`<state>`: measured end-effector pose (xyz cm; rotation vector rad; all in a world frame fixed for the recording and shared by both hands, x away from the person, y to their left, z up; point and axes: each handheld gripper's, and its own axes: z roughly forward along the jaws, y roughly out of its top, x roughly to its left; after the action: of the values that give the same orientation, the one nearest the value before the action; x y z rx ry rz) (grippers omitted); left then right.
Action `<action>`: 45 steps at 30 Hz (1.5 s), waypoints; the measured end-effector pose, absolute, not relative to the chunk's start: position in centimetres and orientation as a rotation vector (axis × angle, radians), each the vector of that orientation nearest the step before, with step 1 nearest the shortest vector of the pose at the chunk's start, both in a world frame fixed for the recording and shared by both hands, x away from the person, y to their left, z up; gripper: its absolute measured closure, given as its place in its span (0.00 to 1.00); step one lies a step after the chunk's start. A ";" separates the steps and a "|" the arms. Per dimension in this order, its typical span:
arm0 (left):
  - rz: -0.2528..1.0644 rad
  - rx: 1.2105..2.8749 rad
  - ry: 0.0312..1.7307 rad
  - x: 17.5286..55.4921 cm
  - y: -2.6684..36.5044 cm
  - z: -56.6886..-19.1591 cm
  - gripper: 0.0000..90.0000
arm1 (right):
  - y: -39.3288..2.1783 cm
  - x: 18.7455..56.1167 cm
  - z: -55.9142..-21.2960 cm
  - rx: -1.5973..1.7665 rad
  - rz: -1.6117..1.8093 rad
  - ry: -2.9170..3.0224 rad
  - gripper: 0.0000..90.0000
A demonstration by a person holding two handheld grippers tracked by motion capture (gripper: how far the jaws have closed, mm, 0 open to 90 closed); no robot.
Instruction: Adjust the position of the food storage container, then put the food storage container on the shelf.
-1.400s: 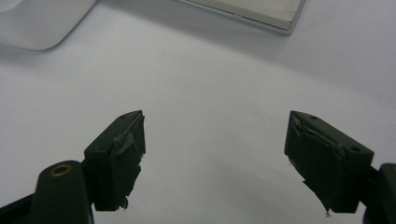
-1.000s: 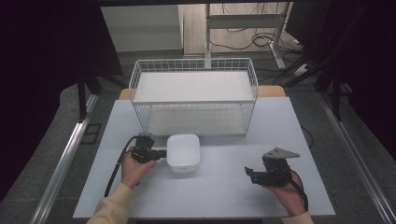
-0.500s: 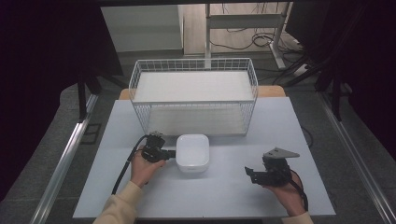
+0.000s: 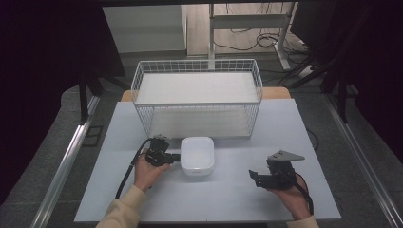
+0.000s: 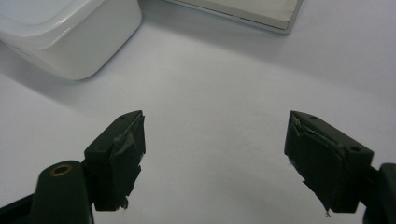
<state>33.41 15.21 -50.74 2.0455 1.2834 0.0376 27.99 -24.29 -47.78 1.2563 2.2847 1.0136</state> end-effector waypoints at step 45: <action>0.074 1.764 1.260 29.8 19.7 -45.9 0.41 | -19.6 30.7 -45.4 1.318 1.343 2.259 0.29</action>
<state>29.78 19.69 -45.95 1.7639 1.2599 0.0745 30.70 -19.62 -45.43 1.3183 2.2595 1.3427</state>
